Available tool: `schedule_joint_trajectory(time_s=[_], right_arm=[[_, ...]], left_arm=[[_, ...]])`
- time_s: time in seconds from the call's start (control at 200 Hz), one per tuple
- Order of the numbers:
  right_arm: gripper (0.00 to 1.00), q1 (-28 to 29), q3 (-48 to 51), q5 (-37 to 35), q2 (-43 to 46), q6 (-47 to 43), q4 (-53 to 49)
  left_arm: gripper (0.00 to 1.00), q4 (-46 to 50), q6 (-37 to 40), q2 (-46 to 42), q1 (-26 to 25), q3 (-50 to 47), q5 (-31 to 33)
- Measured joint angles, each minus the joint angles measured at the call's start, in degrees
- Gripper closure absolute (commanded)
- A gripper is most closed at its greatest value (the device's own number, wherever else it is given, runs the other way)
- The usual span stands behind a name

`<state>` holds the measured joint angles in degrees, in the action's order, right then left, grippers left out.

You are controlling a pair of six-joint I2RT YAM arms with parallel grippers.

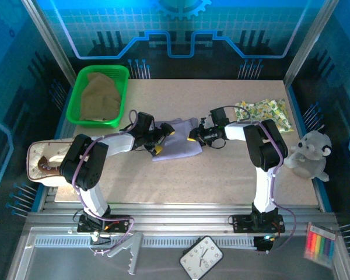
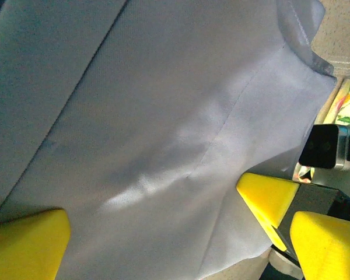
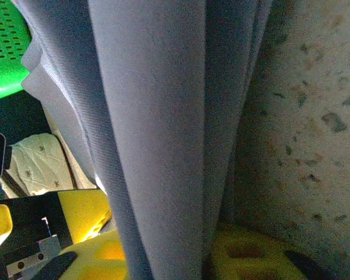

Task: Fold and stack the skirts

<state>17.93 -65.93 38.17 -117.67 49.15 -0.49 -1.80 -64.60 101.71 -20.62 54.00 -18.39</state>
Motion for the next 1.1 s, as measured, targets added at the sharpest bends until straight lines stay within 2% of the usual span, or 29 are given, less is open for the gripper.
schedule_joint_trajectory(time_s=[0.075,0.135,0.38,0.665,0.975,1.1], right_arm=[[0.88,0.0,0.0,-0.07,-0.07,-0.39,-0.09],[1.0,0.0,0.0,-0.2,-0.07,-1.36,-0.24],[1.0,0.55,-2.95,-2.38,-0.07,-5.44,-6.08],[1.0,2.6,-9.05,-9.97,0.22,-11.67,-17.29],[1.0,3.78,-20.17,-28.39,3.1,-23.3,-38.1],[1.0,3.78,-24.35,-36.48,4.5,-28.55,-45.7]], left_arm=[[0.01,-0.09,0.02,-0.13,0.04,-0.17,0.0],[0.01,-0.09,0.02,-0.15,0.07,-0.17,-0.04],[0.01,-0.04,0.02,-0.22,0.33,-0.17,-0.57],[0.01,0.98,0.02,-2.29,1.53,-0.83,-1.49],[0.01,5.09,0.68,-12.33,5.62,-2.45,1.38],[0.01,6.36,0.76,-13.6,7.82,-3.54,2.47]])
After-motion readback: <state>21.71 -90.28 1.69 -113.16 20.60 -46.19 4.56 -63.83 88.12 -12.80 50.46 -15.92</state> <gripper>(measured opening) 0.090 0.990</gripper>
